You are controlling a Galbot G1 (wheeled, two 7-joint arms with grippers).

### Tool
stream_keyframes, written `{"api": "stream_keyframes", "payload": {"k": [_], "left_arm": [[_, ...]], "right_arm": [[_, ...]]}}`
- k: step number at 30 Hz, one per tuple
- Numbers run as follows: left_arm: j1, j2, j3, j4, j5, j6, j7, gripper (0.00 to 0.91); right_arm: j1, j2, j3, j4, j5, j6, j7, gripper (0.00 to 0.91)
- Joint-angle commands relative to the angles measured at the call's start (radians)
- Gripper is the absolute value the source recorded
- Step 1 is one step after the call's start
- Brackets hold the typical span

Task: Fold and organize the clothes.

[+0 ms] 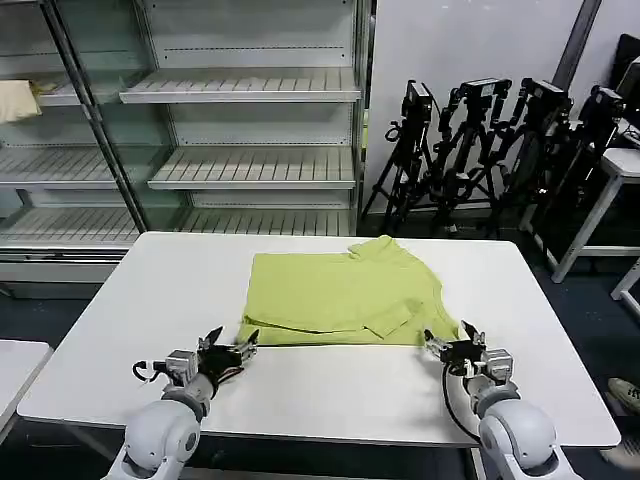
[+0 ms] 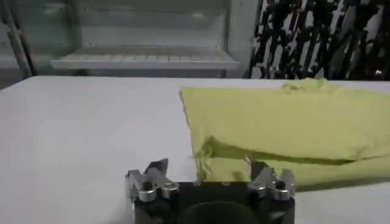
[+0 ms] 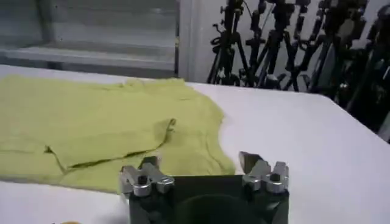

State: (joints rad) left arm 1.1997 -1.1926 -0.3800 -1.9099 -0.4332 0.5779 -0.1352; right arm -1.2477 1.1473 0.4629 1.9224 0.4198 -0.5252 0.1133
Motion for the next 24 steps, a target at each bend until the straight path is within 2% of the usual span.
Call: {"api": "stream_keyframes", "payload": {"k": [1, 9, 13, 21, 24], "left_arm": [[0.006, 0.019, 0.016, 0.032, 0.014, 0.001, 0.009, 0.010], [0.003, 0.025, 0.043, 0.036, 0.018, 0.000, 0.024, 0.010], [0.042, 0.041, 0.038, -0.006, 0.023, 0.000, 0.029, 0.000], [0.227, 0.066, -0.039, -0.210, 0.036, -0.002, 0.021, 0.000], [0.340, 0.084, -0.093, -0.275, 0.035, -0.002, 0.023, 0.000]], "right_arm": [[-0.030, 0.000, 0.015, -0.001, 0.025, -0.020, -0.002, 0.000], [-0.034, 0.005, 0.017, 0.011, 0.027, -0.016, -0.007, 0.000], [-0.073, 0.005, 0.030, 0.071, 0.024, -0.016, -0.008, 0.000], [-0.325, 0.017, 0.093, 0.288, -0.037, 0.006, -0.027, 0.000], [-0.440, 0.033, 0.118, 0.359, -0.097, 0.047, -0.040, 0.000]]}}
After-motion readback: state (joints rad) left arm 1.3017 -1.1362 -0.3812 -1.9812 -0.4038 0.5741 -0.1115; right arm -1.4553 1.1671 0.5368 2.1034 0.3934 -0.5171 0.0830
